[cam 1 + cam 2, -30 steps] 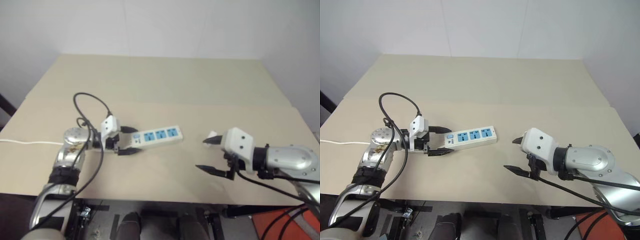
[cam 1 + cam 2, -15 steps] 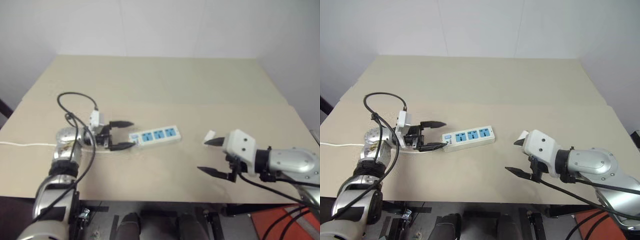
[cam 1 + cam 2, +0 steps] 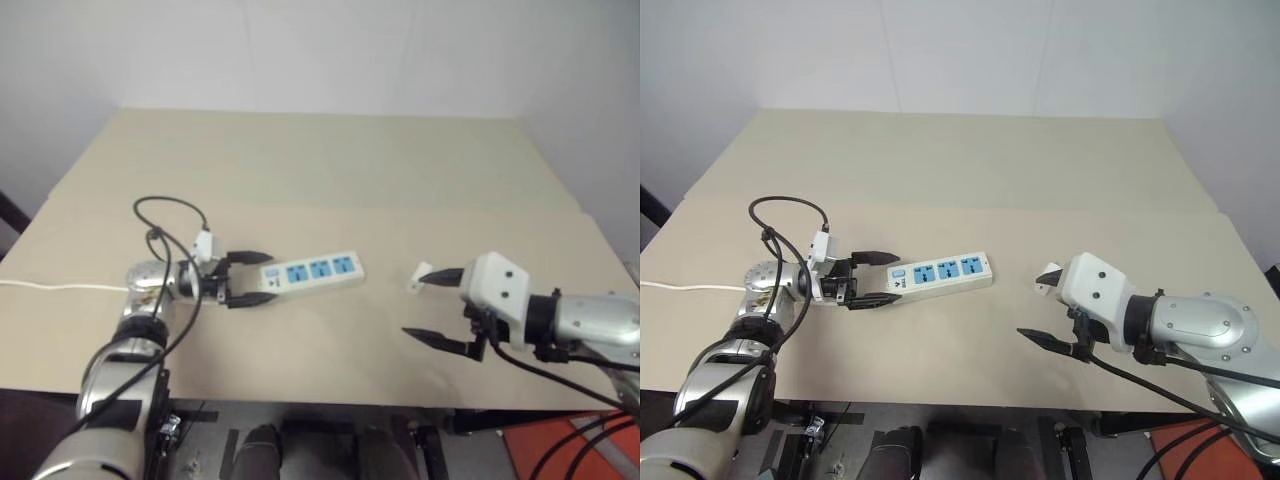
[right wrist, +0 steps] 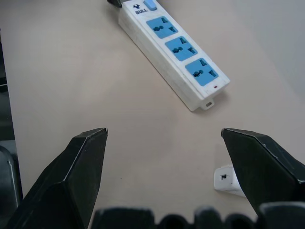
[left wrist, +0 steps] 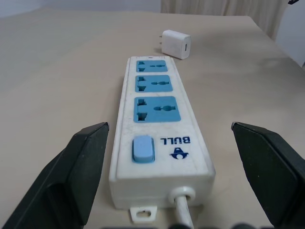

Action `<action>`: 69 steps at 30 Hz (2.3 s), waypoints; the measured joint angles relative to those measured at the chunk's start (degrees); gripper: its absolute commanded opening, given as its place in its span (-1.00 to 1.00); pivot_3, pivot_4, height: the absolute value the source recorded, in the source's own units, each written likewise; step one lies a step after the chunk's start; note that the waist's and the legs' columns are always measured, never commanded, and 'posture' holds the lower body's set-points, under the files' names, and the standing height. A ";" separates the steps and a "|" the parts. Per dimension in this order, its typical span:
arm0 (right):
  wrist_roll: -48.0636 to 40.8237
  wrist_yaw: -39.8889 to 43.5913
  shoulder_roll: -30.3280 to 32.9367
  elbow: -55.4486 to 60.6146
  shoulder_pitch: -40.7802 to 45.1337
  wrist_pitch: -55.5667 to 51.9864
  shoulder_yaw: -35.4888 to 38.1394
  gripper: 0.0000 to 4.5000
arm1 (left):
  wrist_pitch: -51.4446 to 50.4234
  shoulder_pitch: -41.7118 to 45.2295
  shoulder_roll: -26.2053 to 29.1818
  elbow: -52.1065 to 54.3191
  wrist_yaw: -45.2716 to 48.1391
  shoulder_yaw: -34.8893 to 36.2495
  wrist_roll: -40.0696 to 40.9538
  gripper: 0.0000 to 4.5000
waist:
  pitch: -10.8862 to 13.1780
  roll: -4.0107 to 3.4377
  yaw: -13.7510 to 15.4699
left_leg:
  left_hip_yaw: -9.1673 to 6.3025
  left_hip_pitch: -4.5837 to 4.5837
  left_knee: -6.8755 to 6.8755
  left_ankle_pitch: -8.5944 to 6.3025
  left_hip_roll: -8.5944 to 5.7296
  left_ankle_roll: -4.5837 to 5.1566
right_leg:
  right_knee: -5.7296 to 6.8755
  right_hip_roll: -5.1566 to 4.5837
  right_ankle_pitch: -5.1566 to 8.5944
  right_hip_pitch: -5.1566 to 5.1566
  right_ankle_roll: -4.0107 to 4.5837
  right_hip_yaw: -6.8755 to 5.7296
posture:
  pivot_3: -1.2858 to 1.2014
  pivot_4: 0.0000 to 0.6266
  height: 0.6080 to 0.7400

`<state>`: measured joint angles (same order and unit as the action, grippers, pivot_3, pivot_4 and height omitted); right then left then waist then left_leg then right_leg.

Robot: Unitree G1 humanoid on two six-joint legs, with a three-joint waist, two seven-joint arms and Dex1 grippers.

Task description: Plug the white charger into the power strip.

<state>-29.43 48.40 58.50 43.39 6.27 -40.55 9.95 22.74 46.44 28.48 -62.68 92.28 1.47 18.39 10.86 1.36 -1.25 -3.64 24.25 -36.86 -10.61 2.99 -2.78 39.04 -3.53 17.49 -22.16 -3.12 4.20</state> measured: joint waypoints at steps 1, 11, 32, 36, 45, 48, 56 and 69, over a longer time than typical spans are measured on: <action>-0.11 -0.05 0.00 0.13 -0.29 -0.15 0.09 1.00 | 0.22 0.17 -0.15 -0.55 0.00 0.13 -0.21 0.99 | 0.00 0.00 -0.01 | 0.00 0.00 0.00 0.00 0.00 0.00 | 0.00 0.00 0.00 0.00 0.00 0.00 | 0.03 -0.52 1.00; -0.69 -0.93 0.29 1.60 -2.27 -1.15 0.67 1.00 | 4.68 2.78 -1.35 -7.62 -3.19 0.86 -5.35 0.99 | 0.00 0.01 0.21 | 0.00 0.01 0.00 0.00 -0.01 0.00 | 0.00 0.00 0.00 0.00 -0.01 -0.01 | 0.03 -0.52 1.00; -0.01 -1.14 1.05 1.72 -3.00 -1.28 1.92 1.00 | 4.96 4.35 -3.28 -9.67 -5.81 3.34 -10.20 0.82 | 0.00 0.01 0.07 | 0.00 0.00 0.00 0.00 0.00 0.00 | 0.00 0.00 0.00 0.00 -0.01 0.00 | 0.03 -0.52 1.00; 0.01 -1.14 1.23 1.67 -2.82 -1.28 1.92 1.00 | 5.79 4.36 -3.78 -9.89 -7.73 4.00 -10.49 0.45 | -0.01 0.01 0.11 | 0.00 -0.03 0.00 0.00 -0.01 0.00 | 0.03 0.00 0.00 0.02 -0.01 0.00 | 0.03 -0.52 1.00; 0.80 -0.19 3.45 0.13 0.04 -1.23 0.42 1.00 | 5.44 4.46 -3.97 -9.83 -7.49 4.10 -10.84 0.45 | -0.01 0.01 0.15 | 0.00 -0.04 0.00 0.00 -0.01 0.00 | 0.04 0.00 0.00 0.02 -0.01 0.00 | 0.03 -0.52 1.00; 2.25 4.47 7.77 -3.04 3.78 1.44 -1.03 1.00 | 4.56 4.56 -3.97 -9.20 -4.96 3.98 -10.99 0.45 | -0.01 0.00 0.18 | 0.00 -0.03 0.01 0.00 -0.01 0.00 | -0.01 0.00 0.00 0.01 -0.01 -0.01 | 0.03 -0.52 1.00; 17.23 21.37 7.28 -24.46 21.67 35.67 -15.00 1.00 | 4.63 4.28 -3.54 -6.51 -0.75 2.11 -11.31 0.45 | 0.00 0.00 -0.45 | 0.00 -0.04 0.04 0.00 0.00 0.00 | -0.05 -0.01 0.00 0.01 -0.04 -0.02 | 0.03 -0.52 1.00; 36.13 39.30 -8.88 -72.73 55.13 91.08 -37.35 1.00 | -0.77 -0.70 -1.87 5.38 -0.27 -4.63 -4.57 0.45 | 0.08 -0.12 -1.34 | 0.00 -0.01 0.10 0.01 0.00 -0.02 | -0.07 -0.03 0.00 -0.06 -0.02 -0.01 | 0.03 -0.52 1.00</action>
<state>6.70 87.70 49.62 -29.34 61.40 50.53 -27.41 21.97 45.74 26.61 -57.30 92.01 -3.16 13.82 10.94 1.24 -2.60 -3.63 24.24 -36.76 -10.60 2.99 -2.80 38.96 -3.56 17.48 -22.22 -3.14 4.19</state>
